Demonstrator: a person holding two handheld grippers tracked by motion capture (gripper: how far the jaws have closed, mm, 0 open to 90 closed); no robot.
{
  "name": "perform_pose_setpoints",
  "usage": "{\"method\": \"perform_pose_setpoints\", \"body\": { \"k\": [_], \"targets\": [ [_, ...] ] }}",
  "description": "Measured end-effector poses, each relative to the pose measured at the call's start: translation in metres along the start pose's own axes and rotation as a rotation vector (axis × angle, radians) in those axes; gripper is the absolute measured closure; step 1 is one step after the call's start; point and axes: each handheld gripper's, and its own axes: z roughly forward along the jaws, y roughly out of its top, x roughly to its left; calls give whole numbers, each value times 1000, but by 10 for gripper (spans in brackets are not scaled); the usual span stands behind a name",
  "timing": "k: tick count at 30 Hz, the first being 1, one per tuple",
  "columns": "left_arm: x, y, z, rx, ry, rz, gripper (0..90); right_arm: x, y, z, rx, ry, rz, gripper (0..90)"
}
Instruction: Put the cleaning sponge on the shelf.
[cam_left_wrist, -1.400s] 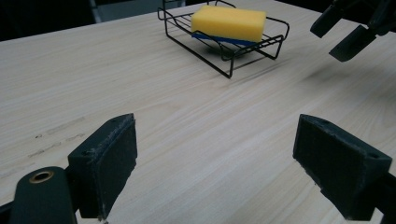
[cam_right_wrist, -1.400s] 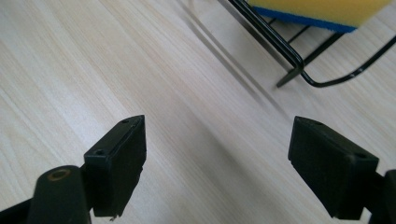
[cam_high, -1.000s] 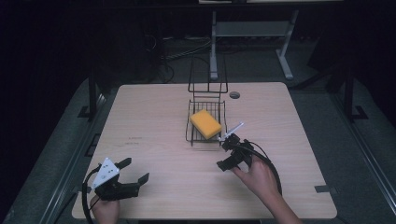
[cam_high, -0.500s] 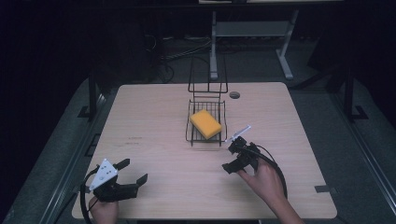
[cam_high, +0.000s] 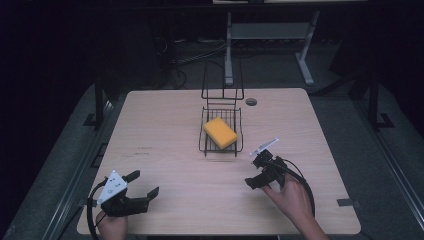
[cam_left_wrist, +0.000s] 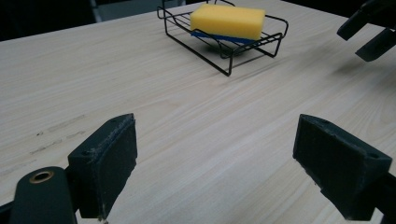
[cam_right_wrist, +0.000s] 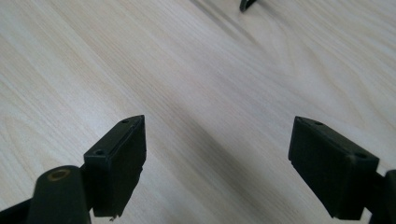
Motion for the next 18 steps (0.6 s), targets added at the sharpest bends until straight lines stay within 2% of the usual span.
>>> {"method": "perform_pose_setpoints", "body": {
  "k": [13, 18],
  "targets": [
    [-1, 0, 2, 4, -7, 5, 129, -6, -14, -3, -10, -2, 13, 186],
    [-1, 0, 2, 5, -6, 4, 129, -11, -23, -4, -12, 0, 32, 186]
  ]
}}
